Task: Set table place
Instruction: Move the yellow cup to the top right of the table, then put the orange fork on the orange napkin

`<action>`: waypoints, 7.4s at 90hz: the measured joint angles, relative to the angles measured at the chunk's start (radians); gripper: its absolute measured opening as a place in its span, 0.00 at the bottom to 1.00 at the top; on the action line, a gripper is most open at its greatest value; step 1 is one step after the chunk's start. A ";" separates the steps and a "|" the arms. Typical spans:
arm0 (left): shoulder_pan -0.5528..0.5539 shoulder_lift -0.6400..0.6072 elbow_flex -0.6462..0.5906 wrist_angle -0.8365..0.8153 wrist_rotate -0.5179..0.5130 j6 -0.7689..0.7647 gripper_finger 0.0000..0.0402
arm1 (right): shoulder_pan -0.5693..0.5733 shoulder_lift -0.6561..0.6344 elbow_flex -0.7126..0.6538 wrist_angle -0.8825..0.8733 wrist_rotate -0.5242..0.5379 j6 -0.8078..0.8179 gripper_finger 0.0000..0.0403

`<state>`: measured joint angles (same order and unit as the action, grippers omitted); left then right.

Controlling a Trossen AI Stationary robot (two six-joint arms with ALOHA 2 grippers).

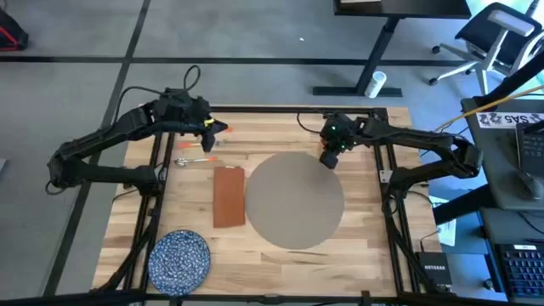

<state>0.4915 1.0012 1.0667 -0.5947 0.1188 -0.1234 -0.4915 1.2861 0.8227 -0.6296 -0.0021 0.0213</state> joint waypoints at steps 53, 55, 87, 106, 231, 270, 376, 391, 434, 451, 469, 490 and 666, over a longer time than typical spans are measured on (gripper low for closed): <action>-0.008 0.002 0.000 -0.061 -0.001 -0.034 0.03 | 0.000 0.009 0.000 0.042 0.018 0.011 0.23; -0.008 0.002 0.000 -0.061 -0.002 -0.034 0.04 | 0.000 0.009 0.000 0.046 0.018 0.013 0.24; -0.005 0.002 0.000 -0.069 -0.067 -0.034 0.20 | 0.000 0.009 0.016 0.044 -0.032 0.026 0.29; 0.023 0.002 0.000 -0.075 -0.083 -0.024 0.25 | 0.000 0.008 0.125 0.020 -0.052 0.026 0.29; 0.299 0.580 0.000 -0.183 -0.337 0.521 0.15 | 0.009 0.132 0.361 0.245 -0.227 0.019 0.29; 0.282 0.609 0.000 -0.095 -0.328 0.734 0.15 | 0.007 0.132 0.361 0.245 -0.227 0.019 0.29; 0.220 0.614 -0.185 -0.205 -0.272 0.615 0.14 | 0.007 0.132 0.360 0.237 -0.280 0.019 0.29; 0.196 0.613 -0.185 -0.205 -0.272 0.628 0.13 | 0.007 0.132 0.360 0.237 -0.280 0.019 0.29; 0.183 0.613 -0.185 -0.183 -0.271 0.651 0.38 | 0.007 0.132 0.360 0.205 -0.280 0.019 0.29; 0.186 0.613 -0.185 -0.168 -0.218 0.685 0.41 | 0.007 0.132 0.360 0.205 -0.298 0.017 0.29; 0.194 0.613 -0.206 -0.119 -0.220 0.688 0.41 | 0.007 0.132 0.360 0.205 -0.301 0.017 0.29; 0.213 0.611 -0.221 -0.099 -0.247 0.706 0.41 | 0.007 0.132 0.360 0.205 -0.301 0.017 0.29; 0.337 0.527 -0.355 0.092 -0.215 0.603 0.41 | 0.007 0.132 0.360 0.156 -0.297 -0.004 0.29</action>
<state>0.8284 1.5278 0.7113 -0.5025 -0.0959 0.4800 -0.4847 1.4185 1.1828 -0.4739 -0.2989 0.0172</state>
